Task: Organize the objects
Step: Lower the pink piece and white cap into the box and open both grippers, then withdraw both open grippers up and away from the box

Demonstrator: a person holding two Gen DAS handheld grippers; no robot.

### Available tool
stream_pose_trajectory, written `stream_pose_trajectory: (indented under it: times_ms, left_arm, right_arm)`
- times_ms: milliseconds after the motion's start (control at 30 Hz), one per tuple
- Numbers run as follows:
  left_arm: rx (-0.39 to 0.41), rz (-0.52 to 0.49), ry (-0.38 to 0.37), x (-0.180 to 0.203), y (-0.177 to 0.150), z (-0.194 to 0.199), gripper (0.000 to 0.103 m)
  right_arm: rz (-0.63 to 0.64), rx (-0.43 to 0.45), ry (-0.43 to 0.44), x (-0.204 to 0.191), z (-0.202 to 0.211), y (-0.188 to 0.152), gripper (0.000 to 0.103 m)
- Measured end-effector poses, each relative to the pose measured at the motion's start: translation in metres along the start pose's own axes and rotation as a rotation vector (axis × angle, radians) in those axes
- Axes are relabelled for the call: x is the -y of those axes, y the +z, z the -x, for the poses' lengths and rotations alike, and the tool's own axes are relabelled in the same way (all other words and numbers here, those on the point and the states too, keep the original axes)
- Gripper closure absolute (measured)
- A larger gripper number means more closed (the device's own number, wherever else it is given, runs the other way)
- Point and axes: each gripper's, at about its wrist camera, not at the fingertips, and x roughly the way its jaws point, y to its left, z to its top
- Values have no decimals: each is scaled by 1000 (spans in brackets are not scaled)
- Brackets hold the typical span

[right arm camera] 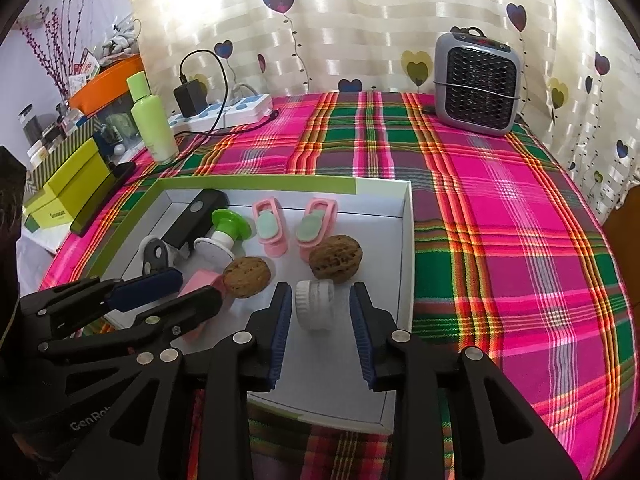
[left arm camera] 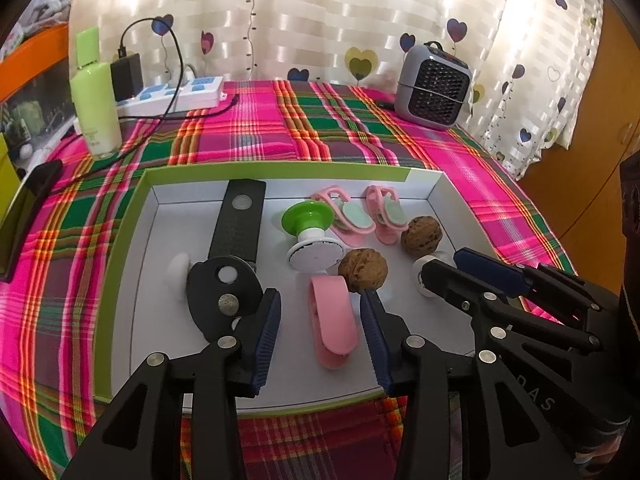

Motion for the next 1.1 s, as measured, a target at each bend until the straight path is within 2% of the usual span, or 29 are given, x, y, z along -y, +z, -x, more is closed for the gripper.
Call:
stream_pose_trajectory:
  times_ms: [200, 933, 1033, 1100]
  left_arm:
    - [12, 2, 3, 0, -3, 6, 63]
    - [82, 0, 29, 2, -23, 45, 62]
    - [82, 10, 14, 1, -28, 49, 62]
    - [95, -1, 34, 3, -33, 54, 62]
  right_arm:
    - [-10, 5, 4, 1, 4, -3, 64]
    - [-27, 65, 8, -9, 41, -20, 64]
    - [-24, 69, 10, -12, 45, -25, 63]
    - [-24, 73, 10, -14, 49, -29, 63]
